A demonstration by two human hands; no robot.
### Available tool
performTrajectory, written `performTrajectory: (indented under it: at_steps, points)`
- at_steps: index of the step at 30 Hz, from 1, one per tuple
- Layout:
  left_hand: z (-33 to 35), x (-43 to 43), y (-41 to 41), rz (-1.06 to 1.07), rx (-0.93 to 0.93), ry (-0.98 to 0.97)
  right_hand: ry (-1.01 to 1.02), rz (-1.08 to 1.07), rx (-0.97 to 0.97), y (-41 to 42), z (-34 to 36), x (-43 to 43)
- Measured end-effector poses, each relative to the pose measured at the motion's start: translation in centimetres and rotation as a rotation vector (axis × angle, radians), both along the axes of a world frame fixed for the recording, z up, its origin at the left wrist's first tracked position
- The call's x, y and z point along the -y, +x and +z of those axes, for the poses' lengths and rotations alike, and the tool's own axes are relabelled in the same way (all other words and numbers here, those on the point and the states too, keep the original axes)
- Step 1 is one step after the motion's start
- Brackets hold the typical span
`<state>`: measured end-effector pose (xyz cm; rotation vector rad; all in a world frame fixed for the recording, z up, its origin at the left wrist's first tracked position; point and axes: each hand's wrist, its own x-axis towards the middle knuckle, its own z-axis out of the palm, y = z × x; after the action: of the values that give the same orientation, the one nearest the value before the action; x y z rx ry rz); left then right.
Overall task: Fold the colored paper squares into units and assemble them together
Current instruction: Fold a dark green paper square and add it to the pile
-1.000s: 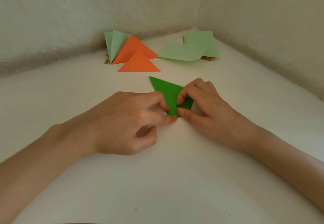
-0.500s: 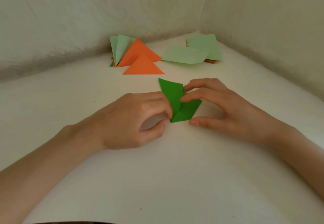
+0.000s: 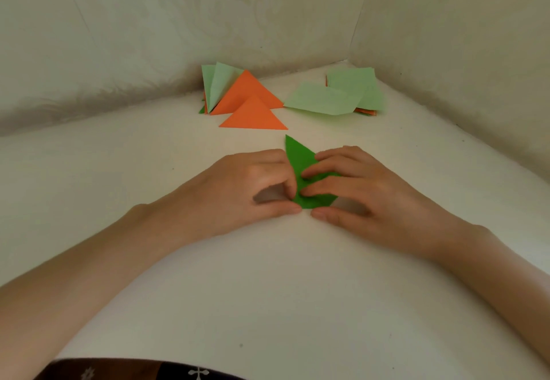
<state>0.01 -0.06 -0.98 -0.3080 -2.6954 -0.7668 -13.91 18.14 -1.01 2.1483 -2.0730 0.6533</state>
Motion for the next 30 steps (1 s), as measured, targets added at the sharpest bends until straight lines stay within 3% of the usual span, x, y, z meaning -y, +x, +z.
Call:
performTrajectory:
  at_steps: [13,24,30]
  points:
    - [0.5,0.4,1.2,-0.092,-0.001,-0.131,-0.022,0.066,-0.048,0.2,0.4,-0.7]
    - [1.0,0.0,1.1,-0.106,-0.081,-0.401,0.018,0.012,-0.291,1.0,0.6,-0.9]
    - [0.6,-0.4,1.2,-0.073,-0.115,-0.393,0.070,0.049,-0.131,0.6,0.7,-1.9]
